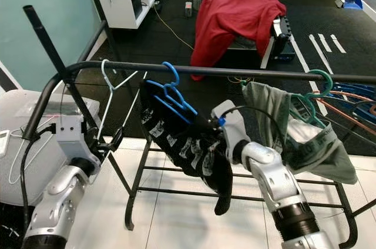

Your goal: Hang hanger

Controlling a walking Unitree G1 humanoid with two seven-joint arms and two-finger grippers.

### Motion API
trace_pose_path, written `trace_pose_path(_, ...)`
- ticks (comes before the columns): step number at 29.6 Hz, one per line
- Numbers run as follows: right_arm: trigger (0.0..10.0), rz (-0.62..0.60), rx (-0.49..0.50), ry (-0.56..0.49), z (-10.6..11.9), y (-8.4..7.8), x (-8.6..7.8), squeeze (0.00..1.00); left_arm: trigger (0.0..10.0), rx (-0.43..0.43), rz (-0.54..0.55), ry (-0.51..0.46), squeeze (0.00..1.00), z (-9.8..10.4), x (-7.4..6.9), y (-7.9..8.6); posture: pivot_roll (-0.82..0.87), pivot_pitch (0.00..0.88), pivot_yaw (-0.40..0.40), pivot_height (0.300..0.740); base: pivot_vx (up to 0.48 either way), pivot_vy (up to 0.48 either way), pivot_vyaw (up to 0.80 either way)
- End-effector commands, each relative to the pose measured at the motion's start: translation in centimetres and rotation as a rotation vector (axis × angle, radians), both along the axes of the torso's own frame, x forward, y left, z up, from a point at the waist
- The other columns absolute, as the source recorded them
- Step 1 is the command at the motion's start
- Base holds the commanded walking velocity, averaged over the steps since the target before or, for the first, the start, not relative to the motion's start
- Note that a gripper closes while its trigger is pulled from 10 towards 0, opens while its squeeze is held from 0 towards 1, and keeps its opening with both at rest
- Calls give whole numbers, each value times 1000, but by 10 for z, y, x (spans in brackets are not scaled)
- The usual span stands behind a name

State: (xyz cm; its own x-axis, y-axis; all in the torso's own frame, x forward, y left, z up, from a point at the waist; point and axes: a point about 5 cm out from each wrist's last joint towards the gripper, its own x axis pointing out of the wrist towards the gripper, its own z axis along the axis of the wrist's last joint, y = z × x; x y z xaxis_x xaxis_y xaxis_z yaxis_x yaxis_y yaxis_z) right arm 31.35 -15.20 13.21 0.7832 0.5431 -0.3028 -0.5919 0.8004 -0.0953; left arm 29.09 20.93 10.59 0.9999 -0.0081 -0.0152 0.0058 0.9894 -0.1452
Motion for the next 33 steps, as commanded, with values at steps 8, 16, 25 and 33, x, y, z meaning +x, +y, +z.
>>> trace_pose_path(8, 0, 13, 68, -4, 1, -7, -3, 0, 10000, 29, 25, -31, 0, 11, 1, 11, -79, 114, -3, 740, 0, 0, 0)
trace_pose_path(16, 0, 29, 133, -71, 18, -10, -5, 0, 10000, 34, 30, -50, 0, 18, 4, 13, -81, 116, -2, 740, 0, 0, 0)
trace_pose_path(25, 0, 57, 281, -298, 92, -22, -29, 0, 10000, 35, 21, -67, 0, 23, 7, 10, -108, 123, 3, 740, 0, 0, 0)
trace_pose_path(33, 0, 129, 235, -227, 78, -19, -44, 0, 10000, 32, 11, -68, 0, 25, 8, 8, -110, 123, -2, 740, 0, 0, 0)
